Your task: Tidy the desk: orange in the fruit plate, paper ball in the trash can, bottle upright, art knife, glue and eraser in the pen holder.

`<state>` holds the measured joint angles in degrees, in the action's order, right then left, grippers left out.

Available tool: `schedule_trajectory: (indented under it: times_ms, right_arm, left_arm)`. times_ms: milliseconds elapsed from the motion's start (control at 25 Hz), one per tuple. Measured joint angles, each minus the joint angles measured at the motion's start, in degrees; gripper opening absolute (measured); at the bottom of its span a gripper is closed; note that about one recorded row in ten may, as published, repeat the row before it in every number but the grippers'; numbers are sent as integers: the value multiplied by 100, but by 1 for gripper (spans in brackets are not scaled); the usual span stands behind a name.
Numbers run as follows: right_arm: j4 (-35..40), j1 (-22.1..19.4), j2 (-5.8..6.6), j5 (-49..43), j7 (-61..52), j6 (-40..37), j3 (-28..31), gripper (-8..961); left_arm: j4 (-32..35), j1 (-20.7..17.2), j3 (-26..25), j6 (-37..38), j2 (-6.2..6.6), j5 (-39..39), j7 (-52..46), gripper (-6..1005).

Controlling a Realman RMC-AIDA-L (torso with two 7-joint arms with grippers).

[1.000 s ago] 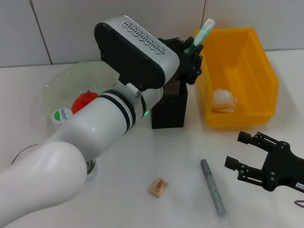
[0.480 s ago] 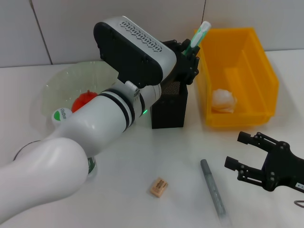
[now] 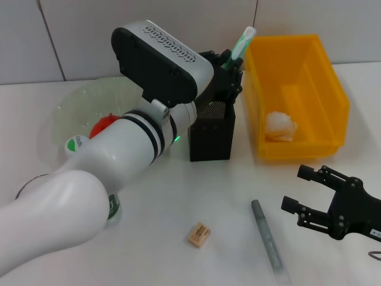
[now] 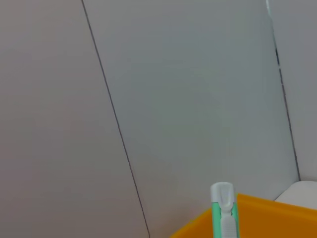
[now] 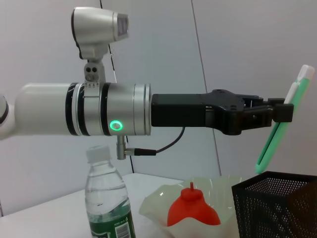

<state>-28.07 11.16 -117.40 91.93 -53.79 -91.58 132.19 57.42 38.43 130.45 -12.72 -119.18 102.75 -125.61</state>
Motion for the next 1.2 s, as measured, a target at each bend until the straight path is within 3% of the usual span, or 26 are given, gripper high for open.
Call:
schedule_trajectory:
  times_ms: [1040,1120,1200]
  right_arm:
    - [-20,9,-11,1,-3,-9,0,809]
    - [-21,6,-11,1,-4,-15,0,809]
    - [-23,-9,-10,1,-5,-20,0,809]
  left_arm:
    - [-178,154,20,45,0,0,-200,343]
    - [-102,128,-1,98,2,0,-251,463]
    - [454,-121,-264,576,44,42,-256,582]
